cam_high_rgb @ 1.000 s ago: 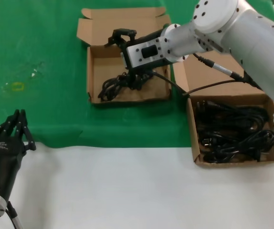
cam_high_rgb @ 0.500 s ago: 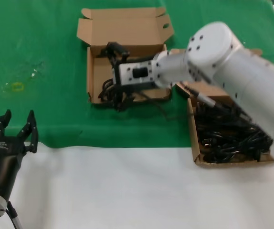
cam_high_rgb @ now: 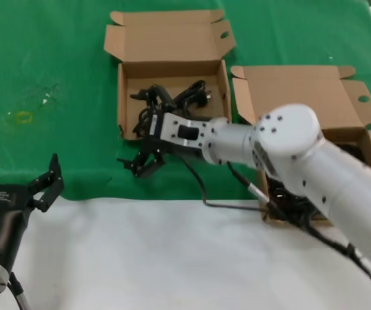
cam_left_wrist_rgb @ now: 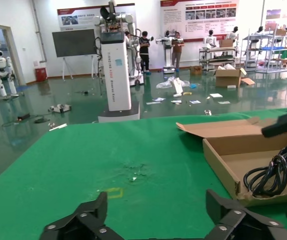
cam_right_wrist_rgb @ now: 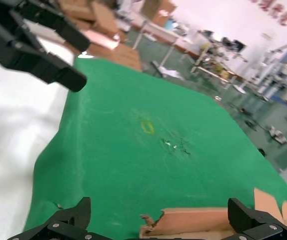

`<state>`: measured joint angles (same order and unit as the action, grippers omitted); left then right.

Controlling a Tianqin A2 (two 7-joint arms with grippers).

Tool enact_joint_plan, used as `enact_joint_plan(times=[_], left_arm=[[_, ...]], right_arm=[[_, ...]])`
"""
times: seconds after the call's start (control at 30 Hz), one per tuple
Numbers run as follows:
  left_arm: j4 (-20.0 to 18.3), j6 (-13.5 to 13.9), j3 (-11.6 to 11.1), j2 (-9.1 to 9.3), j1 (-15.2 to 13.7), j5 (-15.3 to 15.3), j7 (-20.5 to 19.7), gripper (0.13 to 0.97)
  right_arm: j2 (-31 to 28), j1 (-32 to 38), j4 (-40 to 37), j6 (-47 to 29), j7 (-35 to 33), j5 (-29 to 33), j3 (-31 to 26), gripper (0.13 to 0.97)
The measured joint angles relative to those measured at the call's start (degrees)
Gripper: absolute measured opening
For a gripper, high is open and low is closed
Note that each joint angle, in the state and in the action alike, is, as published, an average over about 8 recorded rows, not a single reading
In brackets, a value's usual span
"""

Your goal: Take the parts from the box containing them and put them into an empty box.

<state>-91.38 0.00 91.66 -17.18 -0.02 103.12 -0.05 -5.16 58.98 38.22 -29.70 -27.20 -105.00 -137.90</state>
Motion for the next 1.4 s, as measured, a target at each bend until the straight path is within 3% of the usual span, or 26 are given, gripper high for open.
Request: enact_joint_plan(times=[0.13,0.43,0.57,0.83,1.4], left_arm=[[0.0,0.0,0.0,0.00,0.0,0.0,0.0,0.674],[-0.1,0.0,0.0,0.00,0.0,0.0,0.0,0.843],[-0.1,0.0,0.0,0.00,0.0,0.0,0.0,0.843],[-0.1,0.0,0.0,-0.01,0.0,0.0,0.0,0.940],[-0.2,0.0,0.0,-0.01,0.0,0.0,0.0,0.966]], right_arm=[[-0.9,-4.5,4.1,2.3,2.1,0.1,3.5,0.966],[-3.0,-14.7,13.3,7.4,6.7,0.5,11.5,0.966],[-3.9,-19.1,17.3,9.6,8.8,0.6,15.0,0.966],[-5.7,-28.2,25.5,14.2,13.0,0.9,22.1,0.966],[-9.6,-47.2,42.8,23.8,21.8,1.5,37.0,0.966]])
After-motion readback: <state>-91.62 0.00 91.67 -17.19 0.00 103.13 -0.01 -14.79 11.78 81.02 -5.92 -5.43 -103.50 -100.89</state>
